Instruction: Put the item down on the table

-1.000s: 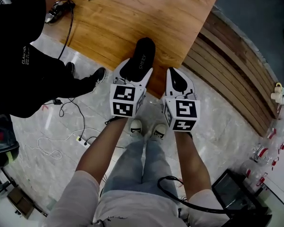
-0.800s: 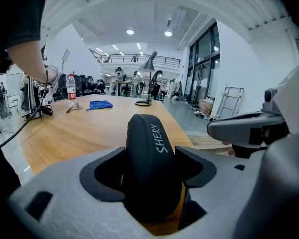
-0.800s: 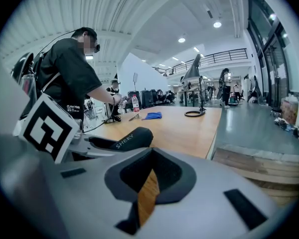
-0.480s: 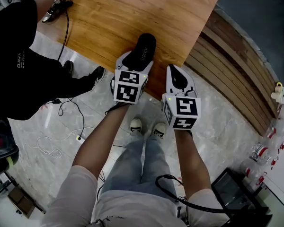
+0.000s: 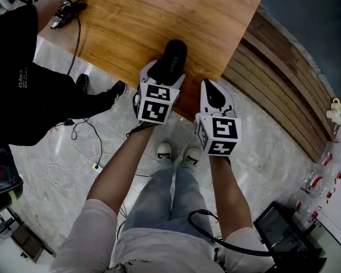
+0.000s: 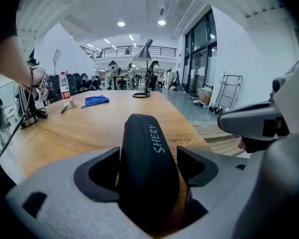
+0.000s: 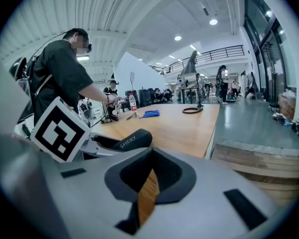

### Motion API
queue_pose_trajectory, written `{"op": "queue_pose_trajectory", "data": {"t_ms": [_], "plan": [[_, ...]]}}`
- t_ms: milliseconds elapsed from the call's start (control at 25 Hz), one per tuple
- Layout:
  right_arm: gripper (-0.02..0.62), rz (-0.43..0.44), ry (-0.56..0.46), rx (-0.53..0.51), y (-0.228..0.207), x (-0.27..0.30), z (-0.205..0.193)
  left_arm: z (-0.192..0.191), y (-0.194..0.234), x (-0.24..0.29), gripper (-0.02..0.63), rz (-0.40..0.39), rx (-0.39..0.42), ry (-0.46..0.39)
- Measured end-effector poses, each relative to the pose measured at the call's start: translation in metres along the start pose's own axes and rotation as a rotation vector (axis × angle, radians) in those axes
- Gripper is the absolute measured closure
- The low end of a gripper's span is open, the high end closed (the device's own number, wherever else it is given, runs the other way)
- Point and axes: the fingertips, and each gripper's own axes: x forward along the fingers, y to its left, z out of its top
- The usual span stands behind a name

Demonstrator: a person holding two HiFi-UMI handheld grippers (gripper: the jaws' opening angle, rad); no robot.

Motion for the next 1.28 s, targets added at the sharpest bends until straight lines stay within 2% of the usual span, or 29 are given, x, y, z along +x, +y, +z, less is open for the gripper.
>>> {"op": "queue_pose_trajectory", "data": {"t_ms": [720, 1040, 1080, 1280], "plan": [[0.591, 0.000, -0.008, -0.003, -0.002, -0.008, 0.006, 0.015, 0.001, -0.013, 0.244, 0.012, -0.001, -0.018], [0.591, -0.019, 0.001, 0.004, 0.000, -0.022, 0.009, 0.026, -0.001, -0.048, 0.245, 0.037, 0.023, -0.049], [0.591, -0.020, 0.001, -0.001, 0.002, -0.027, 0.012, 0.026, -0.004, -0.057, 0.250, 0.034, 0.014, -0.051], [0.591, -0.008, 0.013, -0.003, 0.014, -0.082, 0.032, 0.041, -0.038, -0.126, 0.361, 0.045, -0.018, -0.130]]}}
